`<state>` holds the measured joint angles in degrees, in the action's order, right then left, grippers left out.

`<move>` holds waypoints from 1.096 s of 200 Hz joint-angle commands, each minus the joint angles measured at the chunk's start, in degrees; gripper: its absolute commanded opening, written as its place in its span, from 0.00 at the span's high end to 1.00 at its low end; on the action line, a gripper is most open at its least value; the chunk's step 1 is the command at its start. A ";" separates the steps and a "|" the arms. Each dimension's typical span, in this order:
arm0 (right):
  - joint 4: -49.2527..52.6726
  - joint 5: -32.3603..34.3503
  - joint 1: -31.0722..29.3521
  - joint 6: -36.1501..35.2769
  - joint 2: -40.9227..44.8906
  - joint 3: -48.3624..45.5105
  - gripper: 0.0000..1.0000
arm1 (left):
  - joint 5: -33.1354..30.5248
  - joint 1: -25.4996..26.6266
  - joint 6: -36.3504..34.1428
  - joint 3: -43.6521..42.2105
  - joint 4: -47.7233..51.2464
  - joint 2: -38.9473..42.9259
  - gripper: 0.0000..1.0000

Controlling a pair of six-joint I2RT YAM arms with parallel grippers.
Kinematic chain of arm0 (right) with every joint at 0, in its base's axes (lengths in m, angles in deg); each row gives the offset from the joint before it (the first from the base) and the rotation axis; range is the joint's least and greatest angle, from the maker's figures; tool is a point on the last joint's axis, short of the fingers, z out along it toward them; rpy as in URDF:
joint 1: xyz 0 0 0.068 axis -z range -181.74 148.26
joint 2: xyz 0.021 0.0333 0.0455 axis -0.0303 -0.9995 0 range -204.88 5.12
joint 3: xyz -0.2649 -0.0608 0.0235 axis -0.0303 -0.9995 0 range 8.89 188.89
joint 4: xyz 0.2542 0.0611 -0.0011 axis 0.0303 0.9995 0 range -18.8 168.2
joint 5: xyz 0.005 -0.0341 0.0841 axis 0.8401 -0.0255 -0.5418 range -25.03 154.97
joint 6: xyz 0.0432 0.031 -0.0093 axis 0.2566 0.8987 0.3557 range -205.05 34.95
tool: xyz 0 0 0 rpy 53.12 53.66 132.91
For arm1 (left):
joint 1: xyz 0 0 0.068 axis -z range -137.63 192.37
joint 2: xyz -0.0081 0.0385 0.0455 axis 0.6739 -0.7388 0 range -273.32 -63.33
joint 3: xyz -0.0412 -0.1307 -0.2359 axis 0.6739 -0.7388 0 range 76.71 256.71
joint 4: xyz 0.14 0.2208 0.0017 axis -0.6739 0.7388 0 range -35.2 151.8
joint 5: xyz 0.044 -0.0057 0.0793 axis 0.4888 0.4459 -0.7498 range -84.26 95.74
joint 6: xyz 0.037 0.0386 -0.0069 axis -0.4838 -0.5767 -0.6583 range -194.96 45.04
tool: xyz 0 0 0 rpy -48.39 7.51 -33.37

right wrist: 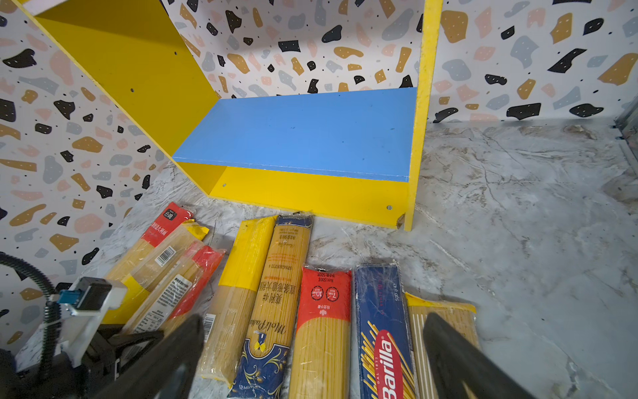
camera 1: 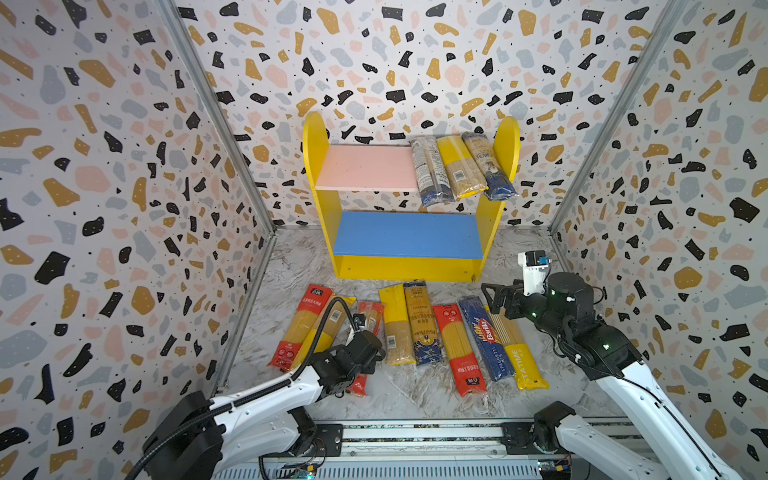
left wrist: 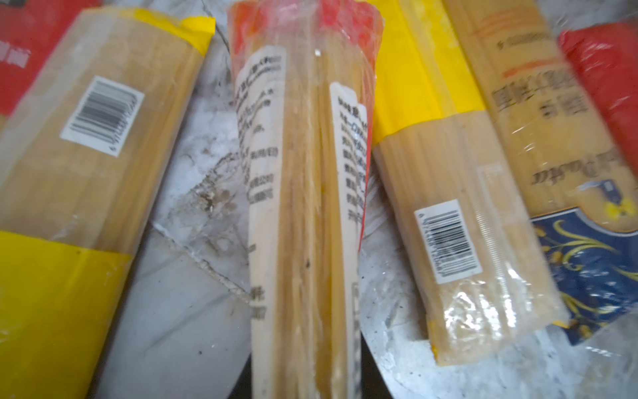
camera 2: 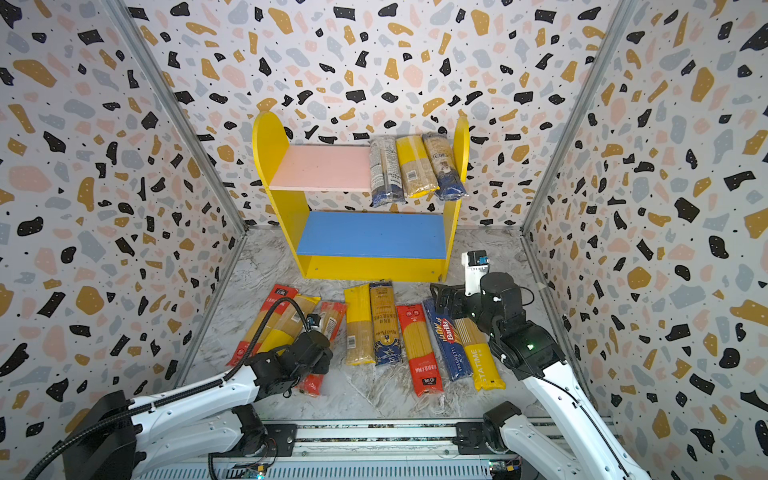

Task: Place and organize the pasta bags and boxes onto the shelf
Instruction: 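Close the left gripper on the red-capped bag's end and lift it, then raise the red-capped bag upright and carry it above the pink shelf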

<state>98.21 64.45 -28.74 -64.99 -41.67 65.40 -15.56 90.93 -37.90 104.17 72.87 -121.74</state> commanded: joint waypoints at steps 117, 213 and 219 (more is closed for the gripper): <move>-1.52 -1.24 0.05 -0.70 -1.57 4.43 0.01 | -3.51 0.06 -7.14 22.39 9.53 17.12 1.00; -1.10 -0.94 0.02 -1.28 -2.52 7.93 0.01 | -4.39 0.13 -14.16 44.32 10.97 8.14 1.00; -1.09 -0.94 0.04 -1.25 -2.63 8.23 0.01 | -4.54 0.13 -14.57 46.02 10.70 7.20 1.00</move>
<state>97.35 63.62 -28.74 -65.43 -44.40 70.45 -17.81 90.93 -48.85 143.14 91.86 -113.19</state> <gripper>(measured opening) 0.990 0.243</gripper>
